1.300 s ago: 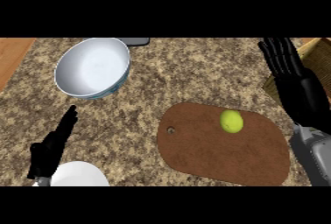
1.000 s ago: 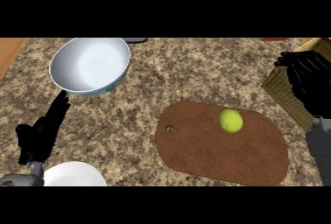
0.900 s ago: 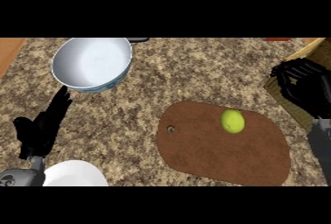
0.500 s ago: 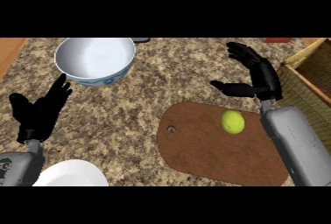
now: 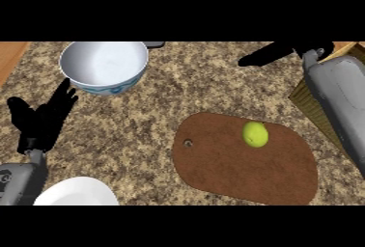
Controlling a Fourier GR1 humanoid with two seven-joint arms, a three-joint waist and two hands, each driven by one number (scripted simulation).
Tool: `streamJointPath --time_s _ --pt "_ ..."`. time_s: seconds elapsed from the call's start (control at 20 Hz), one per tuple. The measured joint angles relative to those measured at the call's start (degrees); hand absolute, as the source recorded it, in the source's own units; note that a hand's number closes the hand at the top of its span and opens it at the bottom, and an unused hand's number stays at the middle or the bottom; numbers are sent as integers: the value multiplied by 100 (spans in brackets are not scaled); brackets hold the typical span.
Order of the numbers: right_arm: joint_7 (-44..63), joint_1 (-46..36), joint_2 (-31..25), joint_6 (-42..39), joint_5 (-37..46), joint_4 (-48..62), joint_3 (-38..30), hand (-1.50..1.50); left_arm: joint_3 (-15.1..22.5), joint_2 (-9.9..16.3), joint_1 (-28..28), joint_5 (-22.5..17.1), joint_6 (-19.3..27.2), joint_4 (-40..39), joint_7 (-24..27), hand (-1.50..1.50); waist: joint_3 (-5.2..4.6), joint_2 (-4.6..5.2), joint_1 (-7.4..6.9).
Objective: Pick the pear from the cutting board and place it in the basket
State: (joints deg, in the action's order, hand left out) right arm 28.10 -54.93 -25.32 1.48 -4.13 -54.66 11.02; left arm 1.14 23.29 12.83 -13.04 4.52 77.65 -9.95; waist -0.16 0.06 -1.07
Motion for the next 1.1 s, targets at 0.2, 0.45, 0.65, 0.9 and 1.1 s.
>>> streamJointPath --time_s 0.2,0.45,0.65,0.9,1.1 --pt "999 -506 -718 -956 359 457 402 -150 6 -14 32 6 13 34 -63 0 -3 -1 -9" --pt "1609 -1154 -1324 -2322 235 1190 308 -150 28 -52 -13 45 -7 92 -74 0 9 18 -35" --pt "1901 -1413 -1429 -3376 -177 1635 102 -150 -17 -53 -15 63 -7 88 -94 0 13 14 -13" --pt "1869 -1423 -1594 -3999 -560 1921 -244 -150 -88 -70 -75 96 -37 119 -90 0 16 -1 41" --pt "1992 -1218 -1662 -4019 -925 1659 -570 -150 -169 -105 -132 95 -64 144 -103 0 18 -30 118"
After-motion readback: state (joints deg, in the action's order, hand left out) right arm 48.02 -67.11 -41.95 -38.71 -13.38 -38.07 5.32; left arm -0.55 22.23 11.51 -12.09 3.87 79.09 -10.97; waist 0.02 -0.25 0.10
